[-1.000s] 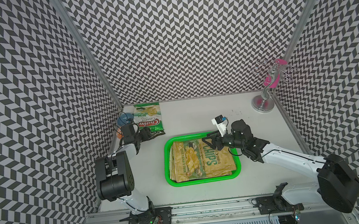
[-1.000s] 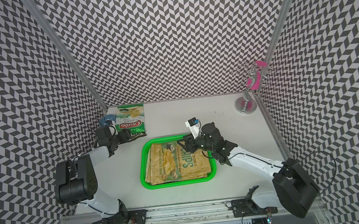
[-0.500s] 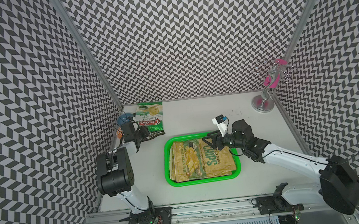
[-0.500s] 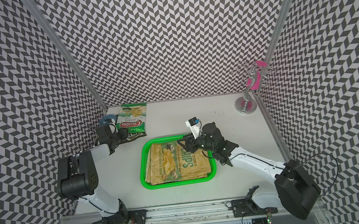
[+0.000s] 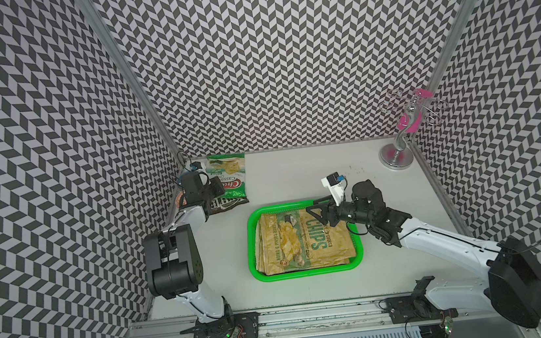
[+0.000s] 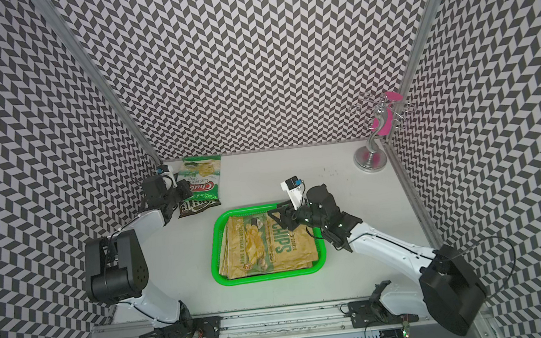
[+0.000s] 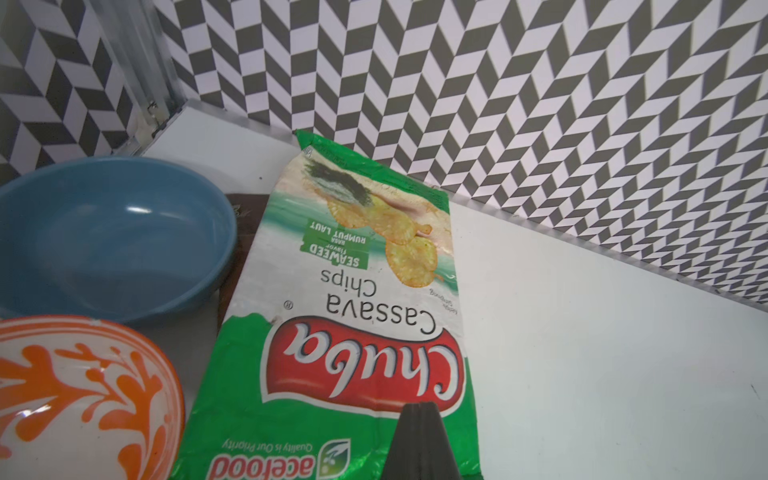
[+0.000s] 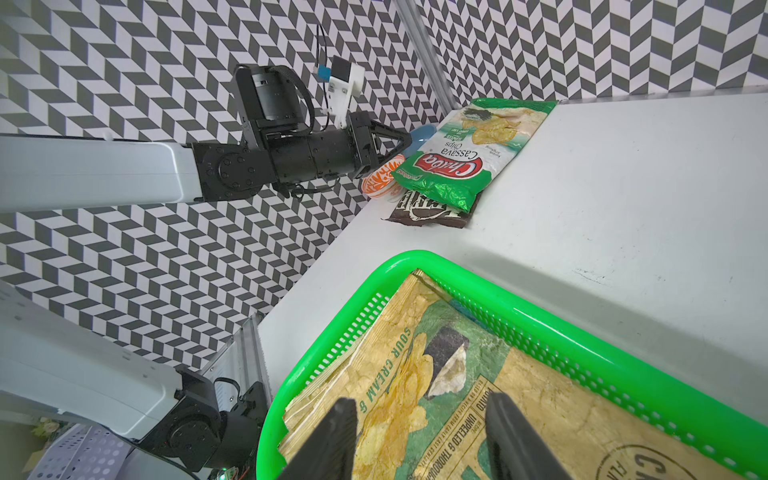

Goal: Put the potato chips into the basket
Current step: Pick up the potato chip from the center of the board.

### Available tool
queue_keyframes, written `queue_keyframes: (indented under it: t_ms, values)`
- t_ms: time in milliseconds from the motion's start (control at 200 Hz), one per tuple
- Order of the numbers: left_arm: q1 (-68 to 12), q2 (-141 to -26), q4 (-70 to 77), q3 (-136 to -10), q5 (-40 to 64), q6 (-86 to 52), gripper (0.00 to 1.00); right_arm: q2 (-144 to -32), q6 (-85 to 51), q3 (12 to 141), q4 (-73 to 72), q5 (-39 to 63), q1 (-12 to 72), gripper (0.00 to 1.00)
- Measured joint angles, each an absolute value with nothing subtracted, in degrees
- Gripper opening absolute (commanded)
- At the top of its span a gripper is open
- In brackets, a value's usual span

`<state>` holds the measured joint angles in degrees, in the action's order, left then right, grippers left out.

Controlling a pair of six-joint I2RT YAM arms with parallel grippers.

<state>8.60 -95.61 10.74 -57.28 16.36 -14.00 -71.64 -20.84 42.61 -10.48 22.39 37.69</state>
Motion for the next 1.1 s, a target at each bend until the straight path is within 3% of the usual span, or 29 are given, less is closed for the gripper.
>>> queue_keyframes:
  t_ms: [75, 115, 361, 631, 1097]
  values:
    - [8.27, -94.15, 10.24, -57.41, 16.38, -13.82, 0.38, -71.44, -20.86, 42.61, -10.52, 22.39, 37.69, 0.53]
    - [8.27, -93.58, 10.17, -57.36, 16.67, -13.96, 0.49, -71.44, -20.86, 42.59, -10.52, 22.37, 37.69, 0.53]
    - [9.23, -92.84, 10.44, -52.31, 19.57, -16.58, 0.73, -71.37, -20.95, 42.13, -10.5, 22.31, 37.69, 0.53]
    - [11.38, -96.33, 10.63, -50.24, 21.58, -19.4, 0.84, -71.2, -20.93, 42.09, -10.52, 22.28, 37.69, 0.54]
    - [13.41, -99.55, 11.2, -50.74, 22.0, -21.96, 0.85, -71.16, -20.93, 42.04, -10.52, 22.26, 37.69, 0.53]
